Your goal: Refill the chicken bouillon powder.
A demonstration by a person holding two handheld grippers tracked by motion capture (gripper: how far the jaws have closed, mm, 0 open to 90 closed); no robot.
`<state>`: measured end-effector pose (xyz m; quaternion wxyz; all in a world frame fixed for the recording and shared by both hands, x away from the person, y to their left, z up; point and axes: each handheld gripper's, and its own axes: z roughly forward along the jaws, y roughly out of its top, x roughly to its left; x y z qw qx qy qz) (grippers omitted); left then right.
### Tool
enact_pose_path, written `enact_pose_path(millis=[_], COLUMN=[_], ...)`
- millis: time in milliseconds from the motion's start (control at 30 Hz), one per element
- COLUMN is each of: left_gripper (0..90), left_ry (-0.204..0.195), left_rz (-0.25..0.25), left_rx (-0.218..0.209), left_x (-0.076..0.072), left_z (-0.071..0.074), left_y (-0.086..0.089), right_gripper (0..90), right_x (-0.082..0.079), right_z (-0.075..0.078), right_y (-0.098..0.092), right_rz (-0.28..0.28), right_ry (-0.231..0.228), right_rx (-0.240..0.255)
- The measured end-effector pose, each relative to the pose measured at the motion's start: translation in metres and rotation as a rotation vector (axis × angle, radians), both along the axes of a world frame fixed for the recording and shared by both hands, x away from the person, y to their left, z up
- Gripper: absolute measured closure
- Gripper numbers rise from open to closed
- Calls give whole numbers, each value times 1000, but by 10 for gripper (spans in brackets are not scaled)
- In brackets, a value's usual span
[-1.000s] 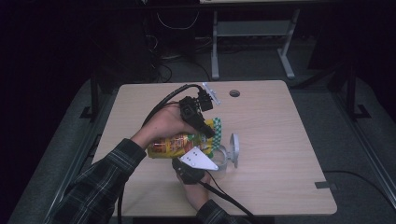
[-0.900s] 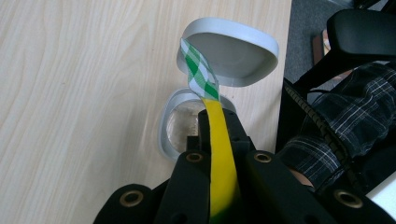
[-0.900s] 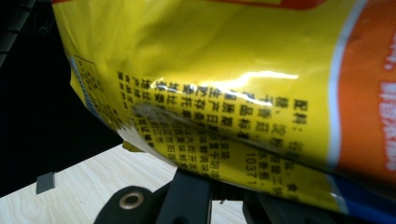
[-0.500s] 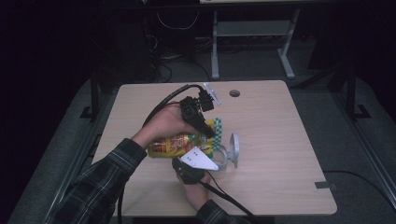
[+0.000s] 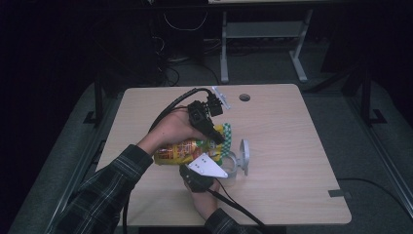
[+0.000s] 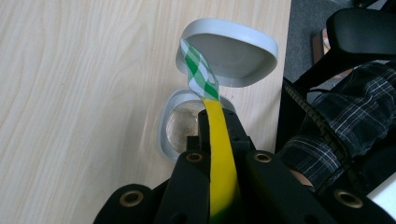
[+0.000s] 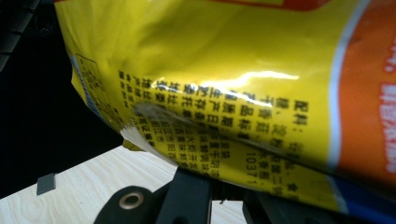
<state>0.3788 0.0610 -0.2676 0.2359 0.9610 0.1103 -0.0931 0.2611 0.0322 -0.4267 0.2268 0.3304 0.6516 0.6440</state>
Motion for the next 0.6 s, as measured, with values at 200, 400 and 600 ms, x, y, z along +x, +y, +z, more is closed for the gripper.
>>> enact_pose_path(millis=[200, 400, 600], left_gripper=[900, 900, 900], left_ry=[-1, 2, 5], left_rz=[-2, -2, 0], left_rx=[0, 1, 3], left_x=[0, 0, 0], left_z=[0, 0, 0], left_y=[0, 0, 0], right_gripper=[900, 900, 900], right_x=[0, 0, 0], right_z=[0, 0, 0], right_y=[0, 0, 0], right_rz=[0, 0, 1], right_ry=[-6, -9, -7], right_rx=[-3, -6, -7])
